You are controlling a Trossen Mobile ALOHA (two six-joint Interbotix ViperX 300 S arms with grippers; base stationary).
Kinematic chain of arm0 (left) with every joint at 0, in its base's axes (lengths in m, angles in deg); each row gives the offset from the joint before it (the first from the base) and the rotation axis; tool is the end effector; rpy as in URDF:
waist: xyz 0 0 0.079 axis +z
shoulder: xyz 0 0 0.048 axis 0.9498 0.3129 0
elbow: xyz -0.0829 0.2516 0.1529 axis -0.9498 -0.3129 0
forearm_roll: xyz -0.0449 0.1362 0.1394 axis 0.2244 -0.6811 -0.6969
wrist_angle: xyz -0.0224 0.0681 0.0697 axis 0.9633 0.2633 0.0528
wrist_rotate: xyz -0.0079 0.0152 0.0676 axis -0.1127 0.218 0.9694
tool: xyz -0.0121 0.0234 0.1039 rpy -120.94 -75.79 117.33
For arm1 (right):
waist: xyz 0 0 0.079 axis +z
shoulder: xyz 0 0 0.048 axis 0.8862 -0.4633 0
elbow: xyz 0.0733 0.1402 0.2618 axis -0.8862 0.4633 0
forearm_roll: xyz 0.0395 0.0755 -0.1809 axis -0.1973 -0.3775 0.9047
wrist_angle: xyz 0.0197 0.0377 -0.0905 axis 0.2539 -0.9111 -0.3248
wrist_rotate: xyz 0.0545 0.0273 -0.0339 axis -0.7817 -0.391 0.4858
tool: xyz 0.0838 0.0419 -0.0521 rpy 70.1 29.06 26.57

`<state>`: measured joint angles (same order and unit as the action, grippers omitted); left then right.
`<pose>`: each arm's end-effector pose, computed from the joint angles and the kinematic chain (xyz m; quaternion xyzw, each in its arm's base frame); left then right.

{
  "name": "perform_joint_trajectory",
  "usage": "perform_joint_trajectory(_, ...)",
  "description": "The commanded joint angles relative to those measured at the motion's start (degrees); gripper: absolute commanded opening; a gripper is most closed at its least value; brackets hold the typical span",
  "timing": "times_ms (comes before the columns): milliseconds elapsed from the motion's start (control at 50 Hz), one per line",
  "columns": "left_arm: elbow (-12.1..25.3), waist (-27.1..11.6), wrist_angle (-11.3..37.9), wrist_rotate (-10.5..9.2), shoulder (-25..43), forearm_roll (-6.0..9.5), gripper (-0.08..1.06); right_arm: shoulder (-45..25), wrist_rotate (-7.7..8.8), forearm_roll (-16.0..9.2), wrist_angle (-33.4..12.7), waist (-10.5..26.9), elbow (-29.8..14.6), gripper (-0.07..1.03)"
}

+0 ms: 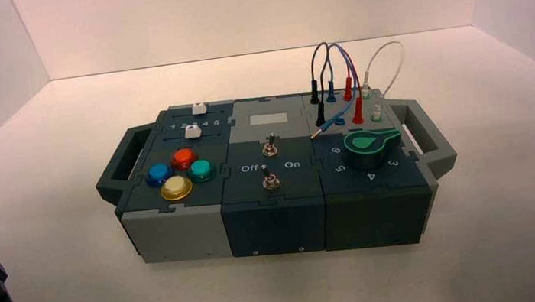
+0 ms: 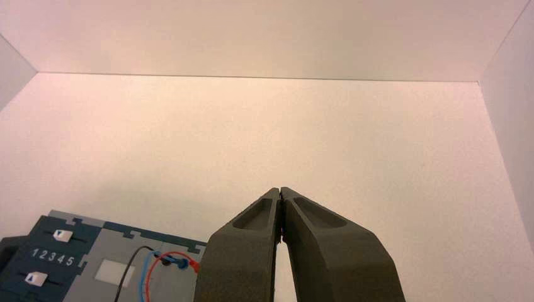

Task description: Move the bottom slider to position 1.

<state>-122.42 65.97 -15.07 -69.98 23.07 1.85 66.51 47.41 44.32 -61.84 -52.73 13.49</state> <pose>0.2684 -0.0327 0.2425 -0.0286 0.2302 -0.0554 0.9712 0.2629 0.0504 0.2231 0.0310 0.2744 0.0822 0.9576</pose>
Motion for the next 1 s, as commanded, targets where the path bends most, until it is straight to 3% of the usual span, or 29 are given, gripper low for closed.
perform_joint_trajectory(20,0.97,0.26,-0.35,0.26,0.09,-0.18,-0.03,0.0,-0.09,0.0,0.35,-0.26,-1.23,-0.02)
perform_joint_trajectory(420,0.88,0.26,0.88,0.35,1.58,-0.18,-0.03,0.0,-0.62,-0.35,-0.35,0.79,-1.32,-0.02)
perform_joint_trajectory(680,3.34,-0.97,16.61,0.18,3.78,0.35,-0.03,-1.76,-0.7,-0.62,-2.2,7.65,-1.76,-0.02)
perform_joint_trajectory(1000,6.24,-7.03,32.7,-0.18,4.22,1.32,-0.03,-10.55,-0.44,-0.62,-5.98,18.46,-3.69,-0.02)
